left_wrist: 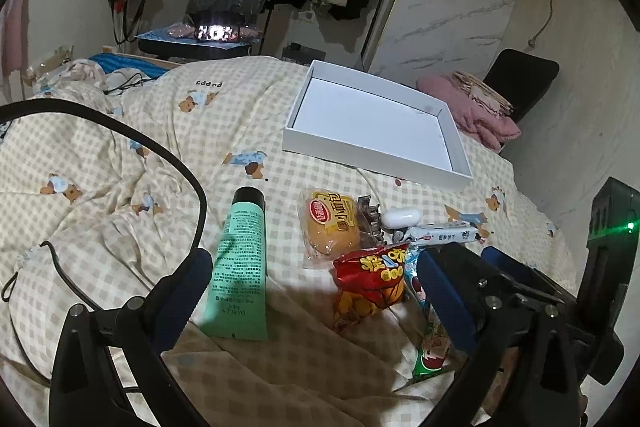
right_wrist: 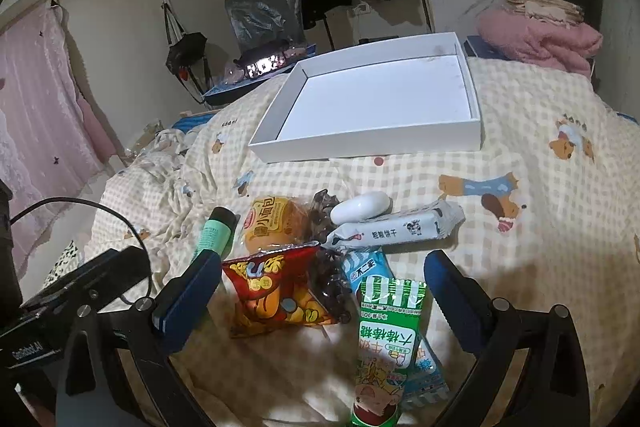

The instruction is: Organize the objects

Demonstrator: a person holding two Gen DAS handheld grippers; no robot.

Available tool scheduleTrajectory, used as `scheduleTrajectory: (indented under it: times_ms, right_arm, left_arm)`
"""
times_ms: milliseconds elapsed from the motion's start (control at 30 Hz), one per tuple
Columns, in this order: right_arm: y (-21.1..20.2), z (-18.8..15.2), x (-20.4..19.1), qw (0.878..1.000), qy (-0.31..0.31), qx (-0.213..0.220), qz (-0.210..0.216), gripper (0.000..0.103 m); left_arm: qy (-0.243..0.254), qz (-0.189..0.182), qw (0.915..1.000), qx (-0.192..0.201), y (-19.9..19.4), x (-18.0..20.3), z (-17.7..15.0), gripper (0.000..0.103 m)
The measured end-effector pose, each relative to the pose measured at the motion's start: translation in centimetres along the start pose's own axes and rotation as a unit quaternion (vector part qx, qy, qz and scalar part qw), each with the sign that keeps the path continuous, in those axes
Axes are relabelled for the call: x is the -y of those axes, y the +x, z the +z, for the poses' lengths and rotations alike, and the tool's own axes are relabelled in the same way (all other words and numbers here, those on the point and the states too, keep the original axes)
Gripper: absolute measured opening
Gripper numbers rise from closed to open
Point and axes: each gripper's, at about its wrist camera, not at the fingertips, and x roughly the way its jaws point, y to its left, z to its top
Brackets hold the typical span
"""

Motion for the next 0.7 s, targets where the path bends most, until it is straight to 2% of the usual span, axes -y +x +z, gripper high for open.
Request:
scheduleTrajectory:
  times_ms: [700]
  right_arm:
    - [0.41, -0.19, -0.41, 1.000, -0.005, -0.011, 0.006, 0.102]
  left_arm:
    - [-0.002, 0.002, 0.9999, -0.011, 0.38, -0.11, -0.10, 0.102]
